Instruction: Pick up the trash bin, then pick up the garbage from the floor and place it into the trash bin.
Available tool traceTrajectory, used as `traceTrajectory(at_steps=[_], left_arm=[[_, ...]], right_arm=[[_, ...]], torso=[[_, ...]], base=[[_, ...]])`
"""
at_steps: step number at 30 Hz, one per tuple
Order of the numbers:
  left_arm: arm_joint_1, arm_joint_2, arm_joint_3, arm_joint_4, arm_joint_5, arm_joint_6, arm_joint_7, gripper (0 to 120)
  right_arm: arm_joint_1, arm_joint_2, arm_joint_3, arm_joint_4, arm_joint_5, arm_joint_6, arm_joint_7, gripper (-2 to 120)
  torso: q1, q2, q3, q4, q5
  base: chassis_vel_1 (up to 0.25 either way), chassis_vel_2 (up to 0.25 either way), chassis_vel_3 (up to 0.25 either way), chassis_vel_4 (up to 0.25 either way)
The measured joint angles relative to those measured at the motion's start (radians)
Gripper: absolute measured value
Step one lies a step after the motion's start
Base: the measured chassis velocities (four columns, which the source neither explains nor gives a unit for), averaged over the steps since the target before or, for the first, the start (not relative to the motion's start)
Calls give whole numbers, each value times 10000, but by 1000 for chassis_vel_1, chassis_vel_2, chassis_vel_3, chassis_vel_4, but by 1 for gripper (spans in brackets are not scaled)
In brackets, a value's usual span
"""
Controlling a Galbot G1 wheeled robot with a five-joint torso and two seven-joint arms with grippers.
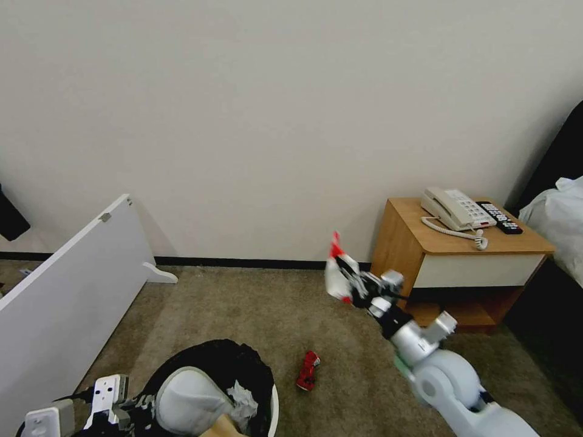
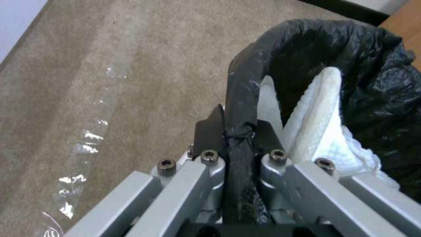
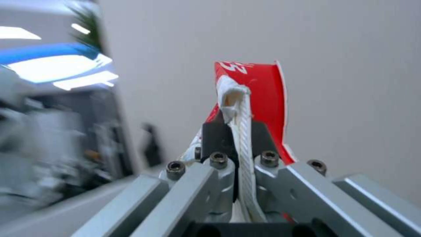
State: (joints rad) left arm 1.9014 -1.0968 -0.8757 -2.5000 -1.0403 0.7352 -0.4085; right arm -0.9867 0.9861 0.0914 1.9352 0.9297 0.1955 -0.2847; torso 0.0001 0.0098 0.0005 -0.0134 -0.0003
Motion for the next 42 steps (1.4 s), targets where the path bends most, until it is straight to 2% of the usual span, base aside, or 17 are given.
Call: traceTrajectory(at_steps=[3,8,9,13,15,16,21,23,26,37,42], left_arm=[[-4,-13,4,0,17,0,8,4],[-16,-49,2,0,33,0,32,4],[-16,-49,2,0,33,0,32,4],[-13,-68,-38,0,34,1,36,4],[-5,-77,-40,0,42,1,38,4],[0,-99,-45,0,62,2,45,4],[-33,-114,-72,0,80,2,46,4],[-32,-83,-97,0,75,2,48,4],[-33,-52,-130,0,71,2,48,4],[-29,-52,-142,0,62,2,46,4],[-32,-75,-99,0,61,2,43,4]], right_arm=[[567,25,-512,58,369,236,-317,0],[2714,605,-2426,-142,1612,794,-1806,0],[2714,605,-2426,-142,1612,794,-1806,0],[3716,1230,-3486,-480,2478,869,-2958,0],[3813,1297,-3607,-528,2556,857,-3117,0],[4004,1380,-3897,-642,2725,817,-3518,0],[4081,1206,-4264,-734,3040,614,-4307,0],[3990,982,-4423,-825,3031,397,-4915,0],[3907,813,-4563,-894,2902,306,-5222,0],[3073,199,-4856,-1293,1898,283,-5497,0],[2789,167,-4851,-1437,1558,323,-5447,0]], torso=[[0,1,0,0,2],[0,0,0,4,-2],[0,0,0,4,-2],[0,0,0,3,0],[0,0,-1,3,0],[0,1,0,4,0],[1,0,-1,-2,1],[0,0,0,-1,2],[0,0,-1,1,3],[0,0,-1,0,3],[0,0,-1,1,3]], base=[[0,0,0,0],[0,0,0,0],[0,0,0,0],[0,0,0,0],[0,0,0,0],[0,0,0,0],[0,0,0,0],[0,0,0,0],[0,0,0,0],[0,0,0,0],[0,0,0,0]])
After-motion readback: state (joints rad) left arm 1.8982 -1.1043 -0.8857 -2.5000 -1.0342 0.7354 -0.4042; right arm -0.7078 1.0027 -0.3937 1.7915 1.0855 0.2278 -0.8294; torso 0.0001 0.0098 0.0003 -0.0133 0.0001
